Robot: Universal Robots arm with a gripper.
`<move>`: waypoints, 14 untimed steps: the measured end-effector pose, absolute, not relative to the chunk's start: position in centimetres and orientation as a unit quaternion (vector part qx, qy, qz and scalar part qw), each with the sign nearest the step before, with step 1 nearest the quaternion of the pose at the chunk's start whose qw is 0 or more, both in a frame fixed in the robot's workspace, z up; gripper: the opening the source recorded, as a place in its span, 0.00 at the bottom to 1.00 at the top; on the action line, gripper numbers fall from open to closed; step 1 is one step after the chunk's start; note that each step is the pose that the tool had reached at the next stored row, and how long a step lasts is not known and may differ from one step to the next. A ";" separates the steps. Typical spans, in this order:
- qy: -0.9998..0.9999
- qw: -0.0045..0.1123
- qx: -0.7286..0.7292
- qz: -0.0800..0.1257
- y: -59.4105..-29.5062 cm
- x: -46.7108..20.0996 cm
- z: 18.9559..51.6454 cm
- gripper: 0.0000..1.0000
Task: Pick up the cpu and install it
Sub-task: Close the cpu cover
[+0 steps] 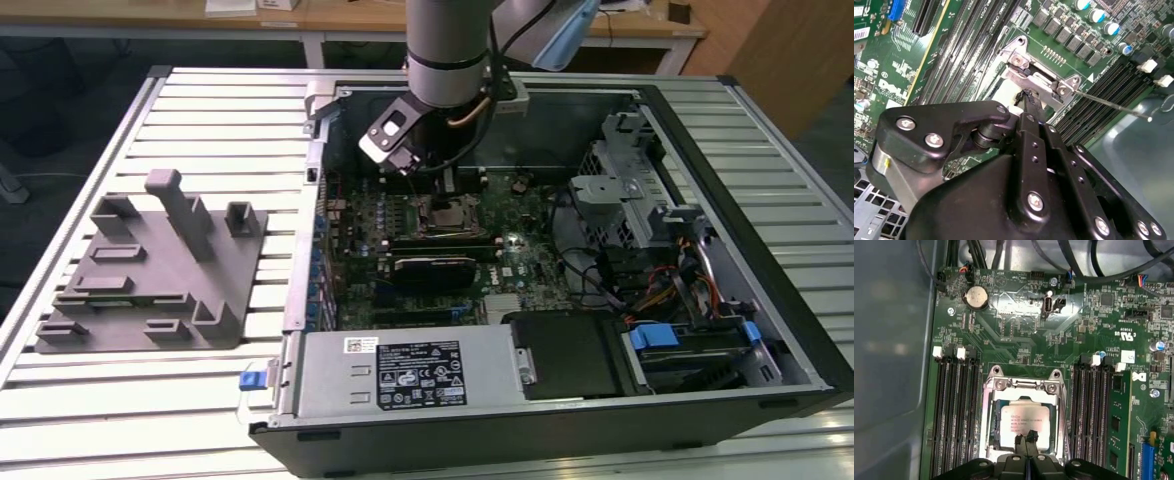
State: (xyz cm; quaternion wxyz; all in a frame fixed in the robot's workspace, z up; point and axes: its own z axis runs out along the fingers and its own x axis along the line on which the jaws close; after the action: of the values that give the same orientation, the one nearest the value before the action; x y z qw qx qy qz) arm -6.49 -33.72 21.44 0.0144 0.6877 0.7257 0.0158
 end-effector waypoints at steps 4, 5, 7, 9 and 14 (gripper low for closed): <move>0.726 0.014 0.688 0.016 -33.7 -6.6 21.4 0.11; 0.726 0.014 0.688 0.016 -33.7 -6.6 21.4 0.11; 0.726 0.014 0.688 0.016 -33.7 -6.6 21.4 0.11; 0.732 0.014 0.681 0.016 -33.7 -6.6 21.4 0.11; 0.762 0.014 0.647 0.017 -33.7 -6.6 21.3 0.11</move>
State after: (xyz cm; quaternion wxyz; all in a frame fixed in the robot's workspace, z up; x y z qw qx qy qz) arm -6.60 -33.72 21.32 0.0135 0.6473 0.7620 0.0166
